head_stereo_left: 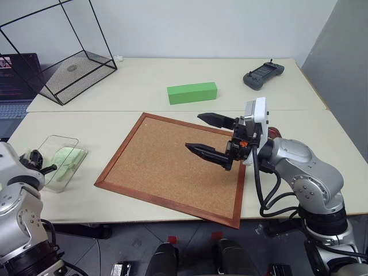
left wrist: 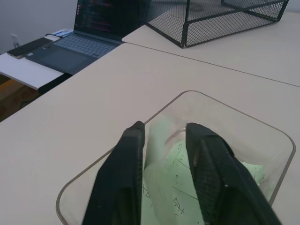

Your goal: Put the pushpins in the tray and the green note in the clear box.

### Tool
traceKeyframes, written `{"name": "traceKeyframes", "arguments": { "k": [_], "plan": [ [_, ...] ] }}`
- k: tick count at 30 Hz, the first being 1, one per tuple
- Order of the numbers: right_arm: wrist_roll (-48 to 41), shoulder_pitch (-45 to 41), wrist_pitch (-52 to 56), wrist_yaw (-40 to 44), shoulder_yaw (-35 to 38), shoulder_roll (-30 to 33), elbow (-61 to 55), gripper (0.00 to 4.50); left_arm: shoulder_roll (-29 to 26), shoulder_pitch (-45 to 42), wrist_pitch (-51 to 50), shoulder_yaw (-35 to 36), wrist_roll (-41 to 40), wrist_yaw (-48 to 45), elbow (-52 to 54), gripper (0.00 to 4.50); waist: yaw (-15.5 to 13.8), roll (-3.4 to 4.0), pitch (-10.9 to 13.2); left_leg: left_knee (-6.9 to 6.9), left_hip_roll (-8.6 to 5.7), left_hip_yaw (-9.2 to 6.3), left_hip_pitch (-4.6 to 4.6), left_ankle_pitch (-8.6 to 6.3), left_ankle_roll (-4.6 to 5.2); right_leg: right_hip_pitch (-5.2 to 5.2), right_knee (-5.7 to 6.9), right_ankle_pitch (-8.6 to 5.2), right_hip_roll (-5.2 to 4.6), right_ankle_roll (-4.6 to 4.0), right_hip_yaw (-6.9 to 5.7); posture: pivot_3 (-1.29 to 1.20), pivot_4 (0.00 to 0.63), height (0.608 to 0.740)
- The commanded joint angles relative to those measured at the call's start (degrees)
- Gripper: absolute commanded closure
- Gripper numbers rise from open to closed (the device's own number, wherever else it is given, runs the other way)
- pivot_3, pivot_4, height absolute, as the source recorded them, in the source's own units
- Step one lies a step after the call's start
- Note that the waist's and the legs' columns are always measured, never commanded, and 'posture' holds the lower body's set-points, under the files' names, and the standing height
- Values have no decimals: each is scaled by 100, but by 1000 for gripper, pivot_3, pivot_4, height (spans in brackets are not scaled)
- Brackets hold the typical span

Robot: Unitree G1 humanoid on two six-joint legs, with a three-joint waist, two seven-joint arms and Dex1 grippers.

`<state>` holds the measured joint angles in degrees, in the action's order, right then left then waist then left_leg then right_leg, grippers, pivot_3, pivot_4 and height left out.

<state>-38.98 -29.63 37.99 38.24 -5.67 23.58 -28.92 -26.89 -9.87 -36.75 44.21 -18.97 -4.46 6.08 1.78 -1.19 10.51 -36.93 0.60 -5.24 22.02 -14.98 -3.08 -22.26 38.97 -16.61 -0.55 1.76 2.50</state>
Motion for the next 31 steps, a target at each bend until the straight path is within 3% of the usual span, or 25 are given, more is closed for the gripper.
{"name": "traceKeyframes", "arguments": {
  "k": [1,12,20,25,31],
  "plan": [
    [-8,0,-77,-91,124,-1,-182,0,-181,-95,181,-41,-50,-15,76,2202,0,0,0,0,0,0,0,0,0,0,0,0,0,0,0,0,150,740],
    [230,376,-122,-426,166,69,-310,0,-417,30,198,-403,-62,-314,467,61,-1,-2,0,2,0,0,1,0,0,-1,0,0,0,0,1,0,150,740],
    [1538,1390,-101,-1972,239,76,-702,0,-202,462,-229,-1424,-326,-631,2133,9,-16,-4,-1,1,-5,4,6,0,-3,0,-4,0,-8,0,7,0,150,740],
    [2471,2048,-190,-3004,102,-326,-870,0,418,751,-520,-1907,-448,-313,2744,9,9,-4,-2,5,1,15,-1,0,-4,-2,-2,-1,-2,1,15,0,150,740],
    [3133,2591,-511,-3453,-69,-686,-760,0,1045,1172,-471,-2425,-83,187,3077,9,9,-5,-1,4,2,18,-3,0,-5,-1,-1,-2,5,0,20,0,150,740]
  ]
}}
